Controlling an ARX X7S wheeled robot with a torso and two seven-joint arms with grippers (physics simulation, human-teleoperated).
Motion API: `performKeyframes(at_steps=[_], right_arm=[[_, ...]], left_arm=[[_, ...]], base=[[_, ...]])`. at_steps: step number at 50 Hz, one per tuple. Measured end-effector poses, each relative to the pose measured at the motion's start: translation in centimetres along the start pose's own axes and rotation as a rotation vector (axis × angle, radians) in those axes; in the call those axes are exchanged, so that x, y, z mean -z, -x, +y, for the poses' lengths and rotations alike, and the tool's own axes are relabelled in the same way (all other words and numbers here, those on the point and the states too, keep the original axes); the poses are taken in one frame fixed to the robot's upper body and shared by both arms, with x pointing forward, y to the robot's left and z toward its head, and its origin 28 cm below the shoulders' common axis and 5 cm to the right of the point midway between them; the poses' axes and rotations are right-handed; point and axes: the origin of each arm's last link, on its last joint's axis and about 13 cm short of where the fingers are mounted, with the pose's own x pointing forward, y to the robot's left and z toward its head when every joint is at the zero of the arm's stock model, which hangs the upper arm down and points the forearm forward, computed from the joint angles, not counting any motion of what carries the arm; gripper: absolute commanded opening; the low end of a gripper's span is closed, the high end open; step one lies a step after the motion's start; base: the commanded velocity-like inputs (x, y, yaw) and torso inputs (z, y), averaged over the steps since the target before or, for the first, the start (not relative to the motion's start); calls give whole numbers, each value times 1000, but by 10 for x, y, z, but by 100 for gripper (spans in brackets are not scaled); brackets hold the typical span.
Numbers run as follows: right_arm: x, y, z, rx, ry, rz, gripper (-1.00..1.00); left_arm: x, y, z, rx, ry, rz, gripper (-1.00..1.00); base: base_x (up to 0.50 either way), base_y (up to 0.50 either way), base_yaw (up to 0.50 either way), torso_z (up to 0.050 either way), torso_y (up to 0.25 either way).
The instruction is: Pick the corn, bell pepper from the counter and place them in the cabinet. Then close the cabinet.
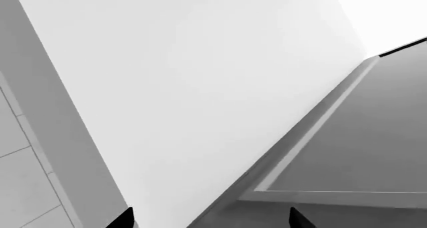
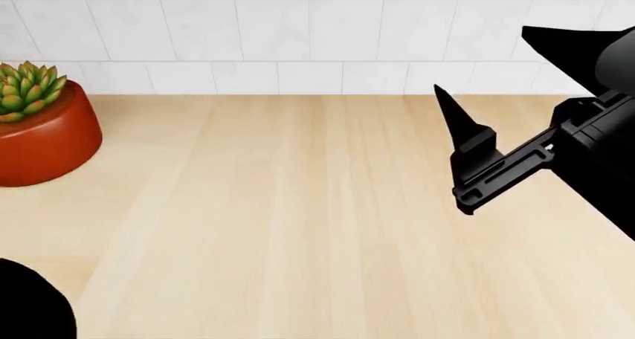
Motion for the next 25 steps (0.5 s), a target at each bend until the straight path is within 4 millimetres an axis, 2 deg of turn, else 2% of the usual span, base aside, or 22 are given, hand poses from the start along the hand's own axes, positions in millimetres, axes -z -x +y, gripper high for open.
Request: performKeyframes(at_steps=[8, 25], right_arm=[[2, 0, 0, 0, -3, 3, 100], [4, 1, 1, 5, -10, 4, 100]], left_arm=[[4, -12, -3, -39, -69, 15, 100], [34, -5, -22, 8, -418, 134, 100]], base=[[0, 0, 0, 4, 0], [0, 0, 0, 14, 5]])
